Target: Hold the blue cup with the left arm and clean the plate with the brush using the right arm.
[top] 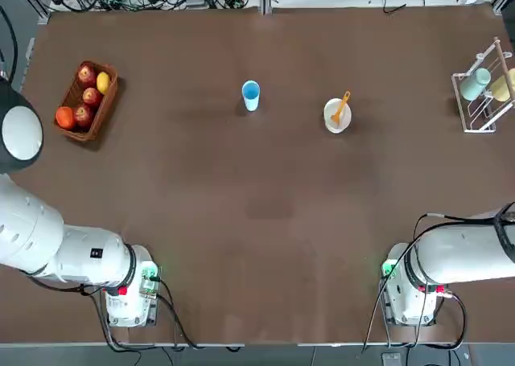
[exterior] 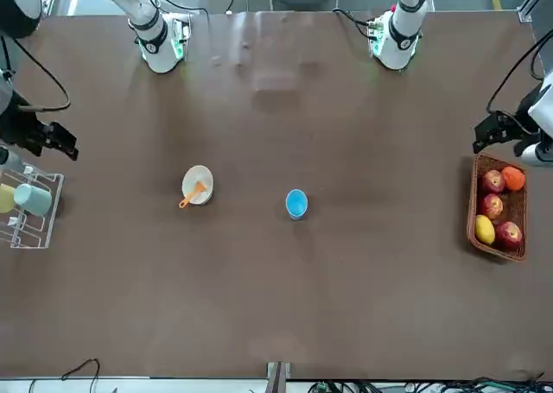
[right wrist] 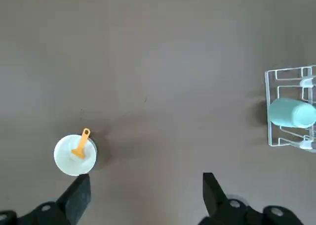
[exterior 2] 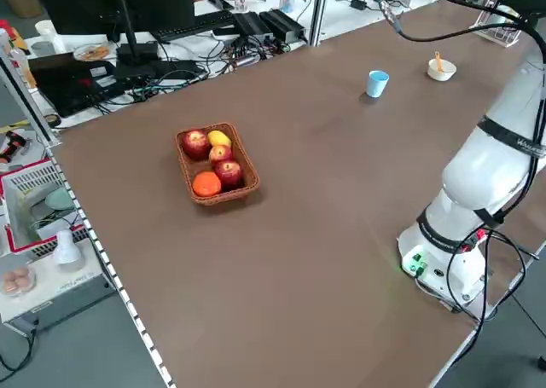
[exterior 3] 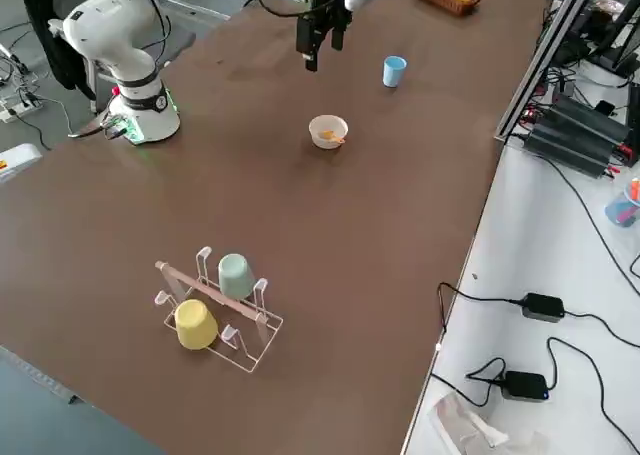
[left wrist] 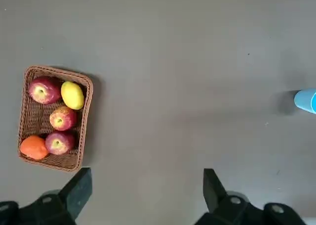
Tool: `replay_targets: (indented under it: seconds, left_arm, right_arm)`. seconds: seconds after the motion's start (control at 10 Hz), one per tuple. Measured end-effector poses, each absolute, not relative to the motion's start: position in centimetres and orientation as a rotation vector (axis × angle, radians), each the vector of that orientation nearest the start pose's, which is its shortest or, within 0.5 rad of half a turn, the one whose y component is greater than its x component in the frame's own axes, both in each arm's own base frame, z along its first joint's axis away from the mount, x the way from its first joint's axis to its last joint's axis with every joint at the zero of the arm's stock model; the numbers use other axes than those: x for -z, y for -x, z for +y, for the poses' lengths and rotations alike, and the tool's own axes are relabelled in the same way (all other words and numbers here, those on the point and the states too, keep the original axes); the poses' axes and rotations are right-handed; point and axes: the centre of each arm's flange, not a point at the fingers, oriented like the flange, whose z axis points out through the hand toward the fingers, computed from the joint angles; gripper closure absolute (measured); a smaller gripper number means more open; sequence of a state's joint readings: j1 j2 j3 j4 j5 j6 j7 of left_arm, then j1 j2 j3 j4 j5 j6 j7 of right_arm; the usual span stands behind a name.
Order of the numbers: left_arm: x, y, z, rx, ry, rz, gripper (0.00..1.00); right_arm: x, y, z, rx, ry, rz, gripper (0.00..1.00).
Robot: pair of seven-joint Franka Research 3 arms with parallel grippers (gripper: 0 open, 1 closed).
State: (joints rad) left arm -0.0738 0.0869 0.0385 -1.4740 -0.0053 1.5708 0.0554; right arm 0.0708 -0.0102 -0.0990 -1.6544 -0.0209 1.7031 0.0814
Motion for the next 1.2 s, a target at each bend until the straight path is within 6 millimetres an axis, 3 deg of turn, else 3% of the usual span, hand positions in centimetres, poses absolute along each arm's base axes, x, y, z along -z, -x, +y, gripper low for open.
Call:
replay_targets:
  seconds: [0.2,0.6,1.2]
  left_arm:
    - [-62.8,-58.1,-2.6,0.041,3.14,0.154,0.0]
    - [-63.0,-58.2,-3.0,0.048,3.139,0.165,0.0]
    - [-63.0,-58.2,-2.5,0.048,3.14,0.15,0.0]
  right_arm:
    - [-62.2,-56.3,-3.5,0.153,3.15,0.205,0.0]
    - [-65.1,-55.6,-3.6,0.149,3.154,0.21,0.0]
    - [-65.6,-55.3,-3.9,0.133,3.155,0.222,0.0]
